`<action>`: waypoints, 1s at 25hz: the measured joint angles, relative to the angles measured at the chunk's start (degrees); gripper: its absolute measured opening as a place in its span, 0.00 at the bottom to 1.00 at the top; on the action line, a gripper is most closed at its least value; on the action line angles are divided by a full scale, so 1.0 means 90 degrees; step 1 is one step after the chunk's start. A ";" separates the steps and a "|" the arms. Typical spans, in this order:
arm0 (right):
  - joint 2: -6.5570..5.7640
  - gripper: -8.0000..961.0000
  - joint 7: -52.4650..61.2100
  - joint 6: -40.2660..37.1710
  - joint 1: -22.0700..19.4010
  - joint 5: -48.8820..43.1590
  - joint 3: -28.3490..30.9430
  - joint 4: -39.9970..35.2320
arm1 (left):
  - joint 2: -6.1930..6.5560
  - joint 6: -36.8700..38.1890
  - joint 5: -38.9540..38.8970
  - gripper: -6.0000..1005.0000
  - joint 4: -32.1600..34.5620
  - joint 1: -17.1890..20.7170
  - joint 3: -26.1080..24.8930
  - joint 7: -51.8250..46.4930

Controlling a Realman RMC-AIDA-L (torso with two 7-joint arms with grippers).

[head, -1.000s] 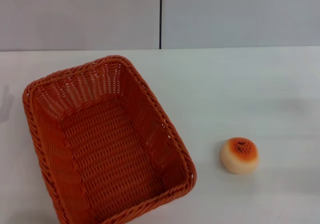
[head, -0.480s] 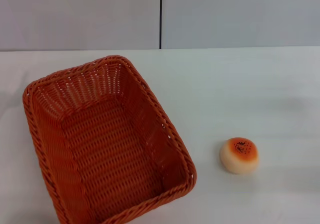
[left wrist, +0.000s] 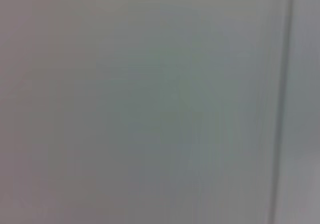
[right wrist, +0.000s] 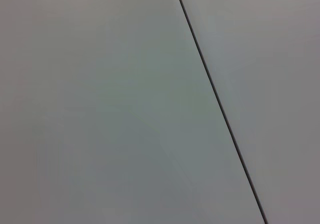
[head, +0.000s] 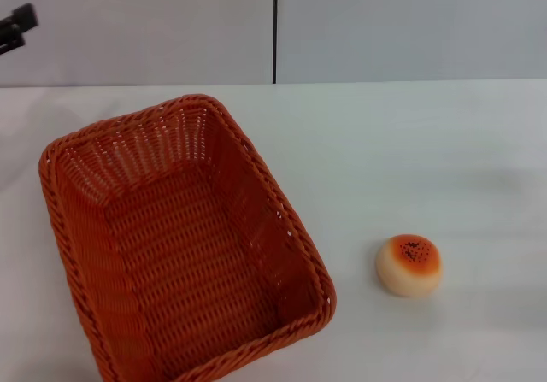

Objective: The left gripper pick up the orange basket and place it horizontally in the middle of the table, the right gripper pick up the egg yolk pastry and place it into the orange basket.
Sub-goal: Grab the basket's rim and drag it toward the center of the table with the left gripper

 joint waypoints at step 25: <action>0.0003 0.57 0.0017 0.0002 0.0067 -0.0001 -0.0001 0.0005 | -0.0197 0.2072 0.6288 0.79 0.2870 -0.2303 0.2649 -0.3239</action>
